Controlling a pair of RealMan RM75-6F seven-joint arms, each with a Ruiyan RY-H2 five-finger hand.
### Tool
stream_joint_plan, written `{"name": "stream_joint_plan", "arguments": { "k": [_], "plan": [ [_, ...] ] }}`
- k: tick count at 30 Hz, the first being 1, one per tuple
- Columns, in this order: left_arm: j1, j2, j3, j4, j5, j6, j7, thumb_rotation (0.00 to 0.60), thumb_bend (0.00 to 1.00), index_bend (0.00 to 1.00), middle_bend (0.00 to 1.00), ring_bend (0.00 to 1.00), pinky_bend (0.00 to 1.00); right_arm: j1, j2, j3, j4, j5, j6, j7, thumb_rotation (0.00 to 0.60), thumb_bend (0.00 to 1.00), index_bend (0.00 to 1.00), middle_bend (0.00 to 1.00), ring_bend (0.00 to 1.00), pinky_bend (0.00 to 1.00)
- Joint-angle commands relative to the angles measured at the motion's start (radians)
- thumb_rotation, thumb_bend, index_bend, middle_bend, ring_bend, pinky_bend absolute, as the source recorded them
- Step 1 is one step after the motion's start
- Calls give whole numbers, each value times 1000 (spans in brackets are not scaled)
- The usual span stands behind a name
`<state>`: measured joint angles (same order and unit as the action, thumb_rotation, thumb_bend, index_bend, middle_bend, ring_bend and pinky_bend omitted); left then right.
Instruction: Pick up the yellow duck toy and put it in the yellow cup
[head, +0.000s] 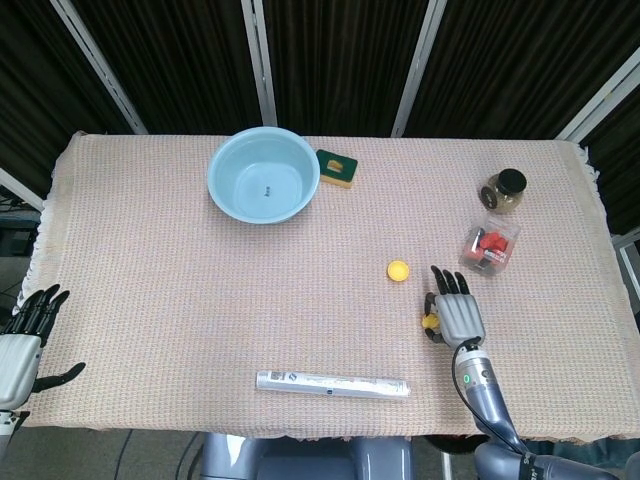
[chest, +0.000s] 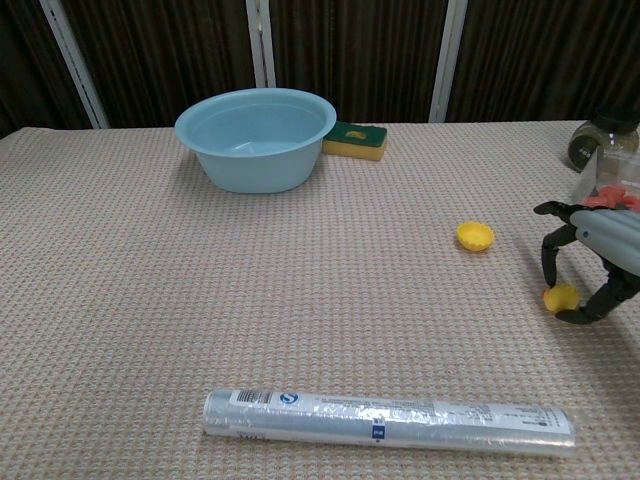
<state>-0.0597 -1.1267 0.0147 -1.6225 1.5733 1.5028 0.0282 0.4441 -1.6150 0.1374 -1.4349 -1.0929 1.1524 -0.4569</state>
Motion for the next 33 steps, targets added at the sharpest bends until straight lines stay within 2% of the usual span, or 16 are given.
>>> {"name": "stream_joint_plan", "arguments": {
  "k": [1,11,18,33],
  "plan": [
    [-1,0,0,-1,1,0,1,600,0,0,0,0,219,5,-1,3,-7,-6,1,-2,600,171,553,0,0,0],
    [-1,0,2,4,15,7,-3,600,0,0,0,0,220,54,-22,38,-12,0,-17,-46,600,171,553,0,0,0],
    [-6,-1,5,16,27,5,-10,600,0,0,0,0,219,111,-63,76,42,34,-62,-72,600,170,553,0,0,0],
    [-15,4,9,15,28,-10,-17,600,0,0,0,0,219,197,-97,117,139,64,-127,-73,600,170,554,0,0,0]
  ]
}}
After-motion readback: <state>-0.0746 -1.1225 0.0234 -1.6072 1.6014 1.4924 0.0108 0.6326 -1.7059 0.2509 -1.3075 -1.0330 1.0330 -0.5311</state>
